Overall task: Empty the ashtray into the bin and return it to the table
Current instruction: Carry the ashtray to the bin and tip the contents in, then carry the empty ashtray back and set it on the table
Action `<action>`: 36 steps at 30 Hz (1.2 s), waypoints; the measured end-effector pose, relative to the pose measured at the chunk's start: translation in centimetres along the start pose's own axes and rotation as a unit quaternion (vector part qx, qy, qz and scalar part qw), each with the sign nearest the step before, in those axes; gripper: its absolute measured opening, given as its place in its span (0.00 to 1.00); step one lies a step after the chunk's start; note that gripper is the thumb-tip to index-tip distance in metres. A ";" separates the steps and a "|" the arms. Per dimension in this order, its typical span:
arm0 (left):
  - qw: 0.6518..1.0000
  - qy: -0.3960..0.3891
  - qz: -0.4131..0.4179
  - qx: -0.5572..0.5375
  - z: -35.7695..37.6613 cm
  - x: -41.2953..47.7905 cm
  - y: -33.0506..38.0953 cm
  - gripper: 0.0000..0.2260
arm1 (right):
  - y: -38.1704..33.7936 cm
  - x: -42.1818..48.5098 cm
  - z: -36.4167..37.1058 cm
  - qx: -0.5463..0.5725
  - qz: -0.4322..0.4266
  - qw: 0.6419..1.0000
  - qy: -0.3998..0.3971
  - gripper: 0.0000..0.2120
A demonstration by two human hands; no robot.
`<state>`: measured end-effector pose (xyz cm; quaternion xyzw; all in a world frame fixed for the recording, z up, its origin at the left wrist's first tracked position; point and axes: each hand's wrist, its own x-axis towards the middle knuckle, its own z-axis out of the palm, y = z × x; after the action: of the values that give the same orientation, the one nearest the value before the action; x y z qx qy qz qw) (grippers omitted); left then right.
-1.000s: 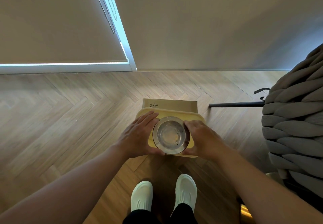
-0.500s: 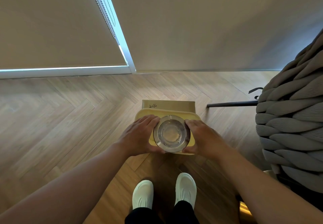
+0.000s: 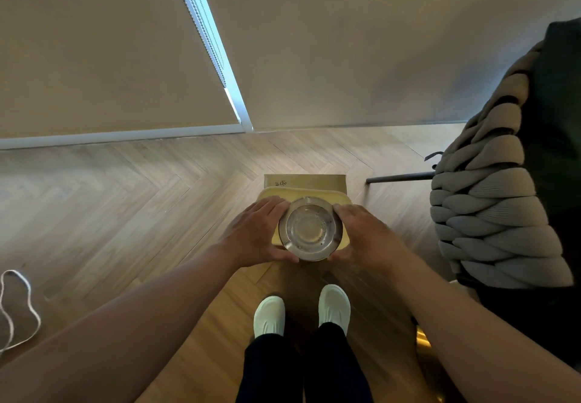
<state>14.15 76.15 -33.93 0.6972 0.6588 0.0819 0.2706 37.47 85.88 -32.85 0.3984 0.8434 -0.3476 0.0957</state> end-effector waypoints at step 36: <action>0.997 -0.022 0.069 -0.023 -15.8 -21.6 13.6 0.50 | -19.0 -25.2 -5.7 0.030 0.051 0.996 0.062 0.52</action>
<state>16.02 59.84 -8.79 0.7361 0.6011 0.0995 0.2950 40.89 66.00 -7.92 0.4649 0.8153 -0.3419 0.0486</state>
